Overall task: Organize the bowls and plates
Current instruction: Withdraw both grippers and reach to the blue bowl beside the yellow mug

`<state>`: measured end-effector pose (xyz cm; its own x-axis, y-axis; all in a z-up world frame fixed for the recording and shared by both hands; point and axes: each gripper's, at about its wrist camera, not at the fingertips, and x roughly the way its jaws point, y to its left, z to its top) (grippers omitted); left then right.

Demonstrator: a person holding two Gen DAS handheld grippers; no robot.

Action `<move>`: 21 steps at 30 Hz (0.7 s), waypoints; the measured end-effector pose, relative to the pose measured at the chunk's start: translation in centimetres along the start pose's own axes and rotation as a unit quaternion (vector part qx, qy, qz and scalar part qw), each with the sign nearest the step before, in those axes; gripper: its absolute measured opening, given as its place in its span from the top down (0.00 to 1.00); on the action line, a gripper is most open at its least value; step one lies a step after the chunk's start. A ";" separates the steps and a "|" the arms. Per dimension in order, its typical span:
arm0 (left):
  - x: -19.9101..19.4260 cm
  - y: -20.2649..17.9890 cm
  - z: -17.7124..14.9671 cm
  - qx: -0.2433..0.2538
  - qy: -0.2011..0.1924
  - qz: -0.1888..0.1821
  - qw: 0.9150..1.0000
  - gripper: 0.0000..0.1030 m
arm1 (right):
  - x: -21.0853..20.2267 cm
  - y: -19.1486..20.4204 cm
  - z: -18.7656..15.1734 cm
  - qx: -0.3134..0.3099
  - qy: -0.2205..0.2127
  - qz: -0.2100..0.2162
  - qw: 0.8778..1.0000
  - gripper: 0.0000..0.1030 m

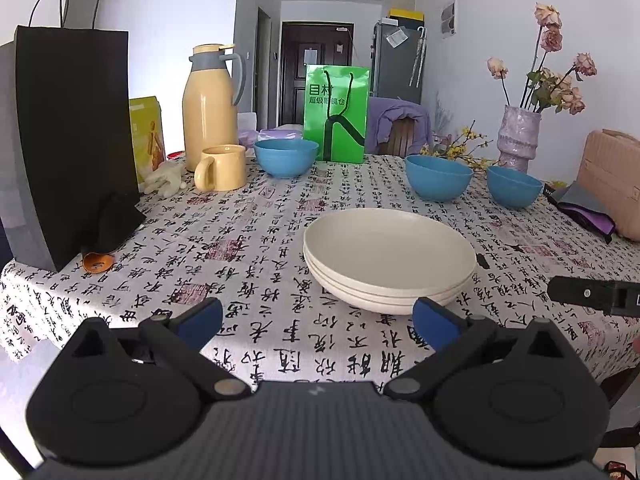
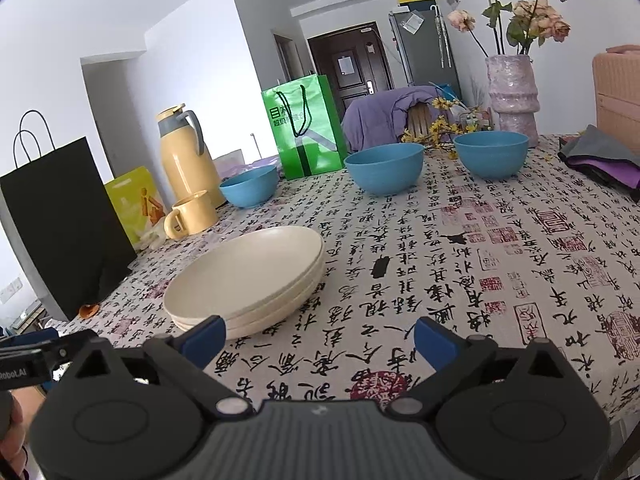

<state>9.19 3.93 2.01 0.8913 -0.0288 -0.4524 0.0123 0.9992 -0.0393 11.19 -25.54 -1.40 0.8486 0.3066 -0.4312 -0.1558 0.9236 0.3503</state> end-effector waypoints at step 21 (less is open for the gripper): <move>10.1 3.4 9.6 -0.055 0.016 -0.011 0.998 0.00 | 8.9 1.7 9.1 -0.019 0.012 0.019 1.000 0.04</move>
<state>22.57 7.34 5.86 0.8763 -0.0542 -0.4788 -0.0185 0.9891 -0.1460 23.06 -23.38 2.90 0.8299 0.3459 -0.4378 -0.2068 0.9194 0.3345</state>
